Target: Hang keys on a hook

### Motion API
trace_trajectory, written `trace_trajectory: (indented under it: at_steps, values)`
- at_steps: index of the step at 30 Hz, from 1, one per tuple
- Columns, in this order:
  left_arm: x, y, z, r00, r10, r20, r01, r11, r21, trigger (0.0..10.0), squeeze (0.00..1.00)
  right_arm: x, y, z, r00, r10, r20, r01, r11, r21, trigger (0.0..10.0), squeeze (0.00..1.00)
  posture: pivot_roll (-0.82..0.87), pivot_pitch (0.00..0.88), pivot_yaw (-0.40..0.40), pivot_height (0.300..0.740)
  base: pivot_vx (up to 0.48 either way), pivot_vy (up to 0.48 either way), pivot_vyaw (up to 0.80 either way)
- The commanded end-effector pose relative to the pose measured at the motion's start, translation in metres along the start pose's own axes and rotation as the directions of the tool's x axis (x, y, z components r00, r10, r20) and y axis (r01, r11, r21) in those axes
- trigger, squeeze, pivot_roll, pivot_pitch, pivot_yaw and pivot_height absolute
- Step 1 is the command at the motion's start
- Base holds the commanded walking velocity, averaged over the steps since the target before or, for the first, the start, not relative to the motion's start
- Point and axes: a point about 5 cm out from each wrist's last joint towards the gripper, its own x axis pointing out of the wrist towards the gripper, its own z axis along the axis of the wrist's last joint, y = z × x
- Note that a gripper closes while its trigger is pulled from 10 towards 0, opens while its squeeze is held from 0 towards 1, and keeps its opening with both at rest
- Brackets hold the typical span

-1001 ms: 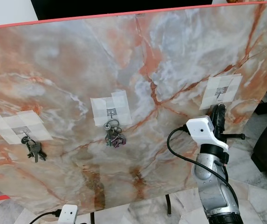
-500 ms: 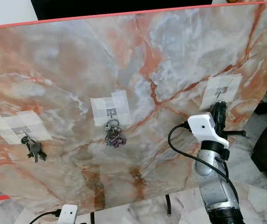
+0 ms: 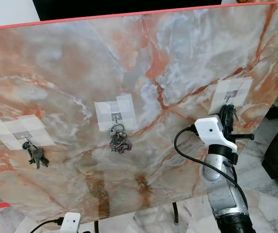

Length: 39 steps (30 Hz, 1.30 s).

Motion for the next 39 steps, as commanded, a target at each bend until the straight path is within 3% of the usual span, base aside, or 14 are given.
trace_trajectory:
  at_steps: [1, 36, 39]
  values:
    - [-0.001, 0.001, -0.0041, 1.0, -0.001, -0.018, 0.001, 1.0, 0.022, 10.0, 0.0, 0.0038, -0.0021, 0.0002, 1.0, -0.004, -0.004, 0.004, 1.0, 0.01, 10.0, 0.0, -0.11, 0.015, 0.025, 0.74, 0.0, 0.0, 0.0]
    - [-0.0011, 0.0013, -0.0044, 1.0, 0.0, -0.019, 0.0, 1.0, 0.026, 10.0, 0.0, 0.0057, 0.0031, -0.0007, 0.999, 0.044, -0.02, -0.043, 0.998, 0.038, 10.0, 0.0, -0.11, 0.014, 0.026, 0.74, 0.0, 0.0, 0.0]
    - [-0.001, 0.0013, -0.0043, 1.0, 0.001, -0.019, 0.0, 1.0, 0.027, 10.0, 0.0, 0.0047, 0.0036, -0.0009, 0.999, 0.046, -0.022, -0.045, 0.998, 0.043, 10.0, 0.96, -0.11, 0.015, 0.025, 0.74, 0.0, 0.0, 0.0]
